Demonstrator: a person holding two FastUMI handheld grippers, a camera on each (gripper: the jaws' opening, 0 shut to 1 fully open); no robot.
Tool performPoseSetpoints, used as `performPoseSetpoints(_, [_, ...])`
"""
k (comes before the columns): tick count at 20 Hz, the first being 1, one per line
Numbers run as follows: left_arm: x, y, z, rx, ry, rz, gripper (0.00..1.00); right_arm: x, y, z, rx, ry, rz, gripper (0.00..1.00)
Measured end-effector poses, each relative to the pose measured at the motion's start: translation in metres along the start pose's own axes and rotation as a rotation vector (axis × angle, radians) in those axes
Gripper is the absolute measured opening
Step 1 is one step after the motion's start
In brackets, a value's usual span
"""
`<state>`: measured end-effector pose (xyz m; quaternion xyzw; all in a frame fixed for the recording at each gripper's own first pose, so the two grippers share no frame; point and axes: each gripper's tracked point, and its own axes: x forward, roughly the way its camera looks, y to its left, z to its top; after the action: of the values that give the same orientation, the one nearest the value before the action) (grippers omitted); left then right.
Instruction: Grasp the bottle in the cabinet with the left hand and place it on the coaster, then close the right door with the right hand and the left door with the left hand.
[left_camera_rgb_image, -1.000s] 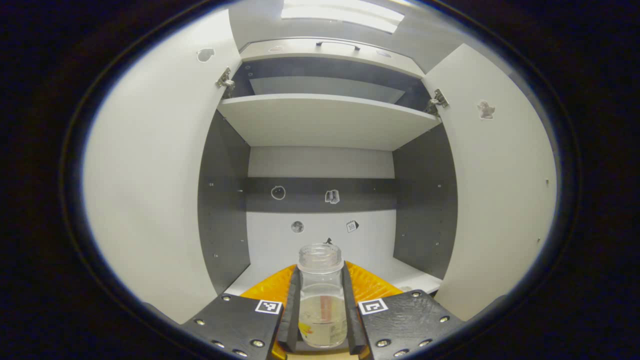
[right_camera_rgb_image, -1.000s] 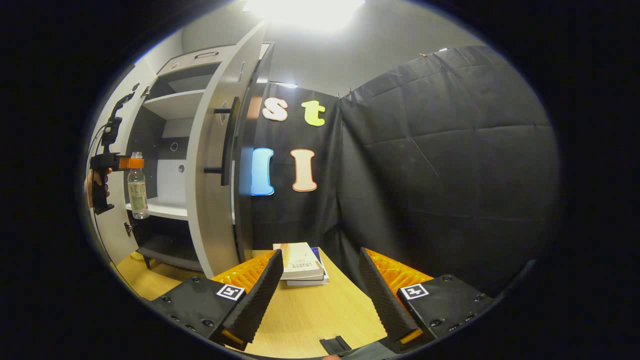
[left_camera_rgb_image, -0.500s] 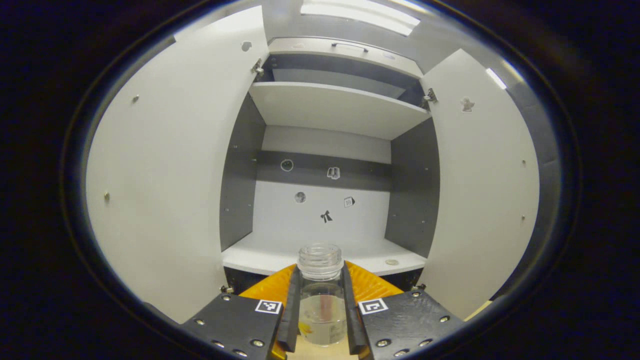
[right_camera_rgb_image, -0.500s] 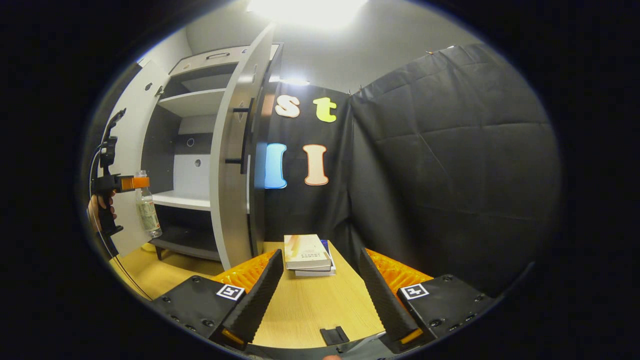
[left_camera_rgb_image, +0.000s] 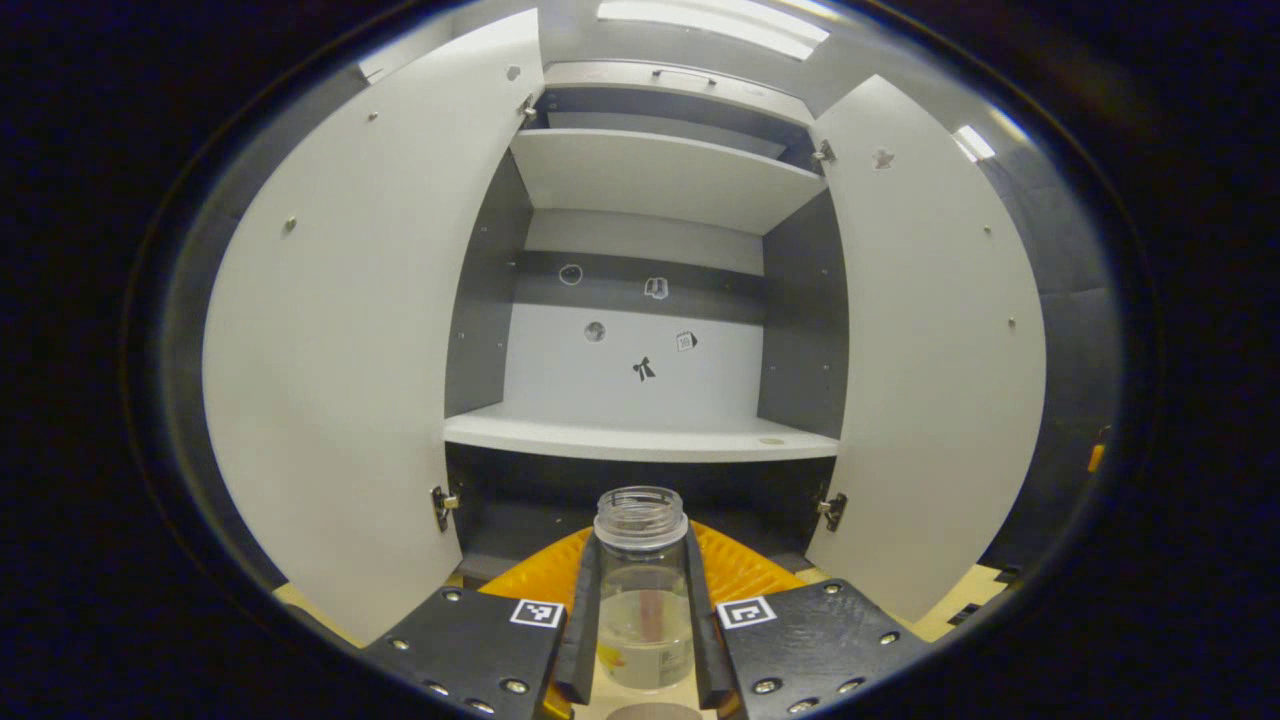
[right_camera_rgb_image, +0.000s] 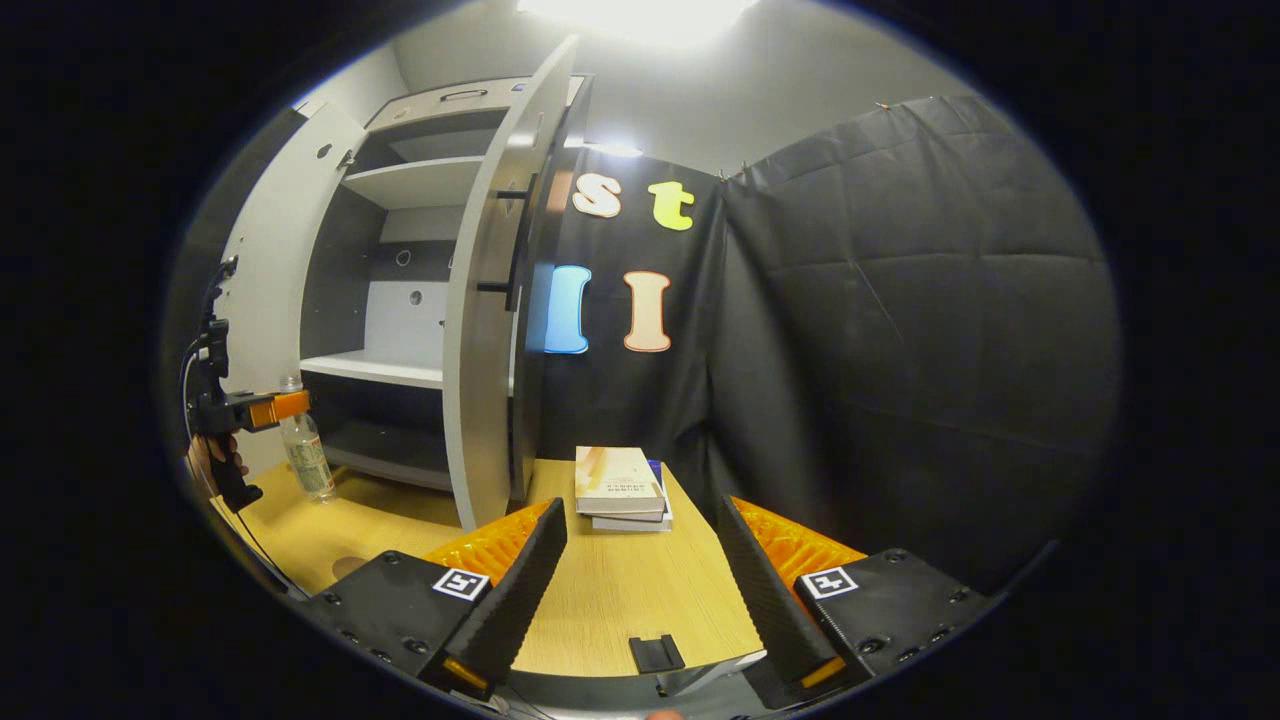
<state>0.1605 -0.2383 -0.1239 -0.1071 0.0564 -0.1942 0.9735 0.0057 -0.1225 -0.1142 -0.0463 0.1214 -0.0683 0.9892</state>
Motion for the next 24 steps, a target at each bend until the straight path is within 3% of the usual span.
performPoseSetpoints(7, [-0.017,-0.008,-0.058,-0.007,0.068,-0.012,0.41,-0.005,0.007,-0.012,-0.017,0.030,0.030,0.97])
performPoseSetpoints(8, [-0.020,-0.007,-0.067,-0.006,0.080,-0.007,0.41,-0.007,0.007,-0.013,-0.022,0.032,0.031,0.94])
performPoseSetpoints(16, [-0.022,-0.009,-0.128,-0.003,0.144,0.015,0.41,-0.013,0.001,-0.027,-0.035,0.068,0.021,0.97])
performPoseSetpoints(24, [-0.021,-0.010,-0.136,-0.007,0.138,0.046,0.42,-0.011,0.007,-0.029,-0.033,0.081,0.031,0.97])
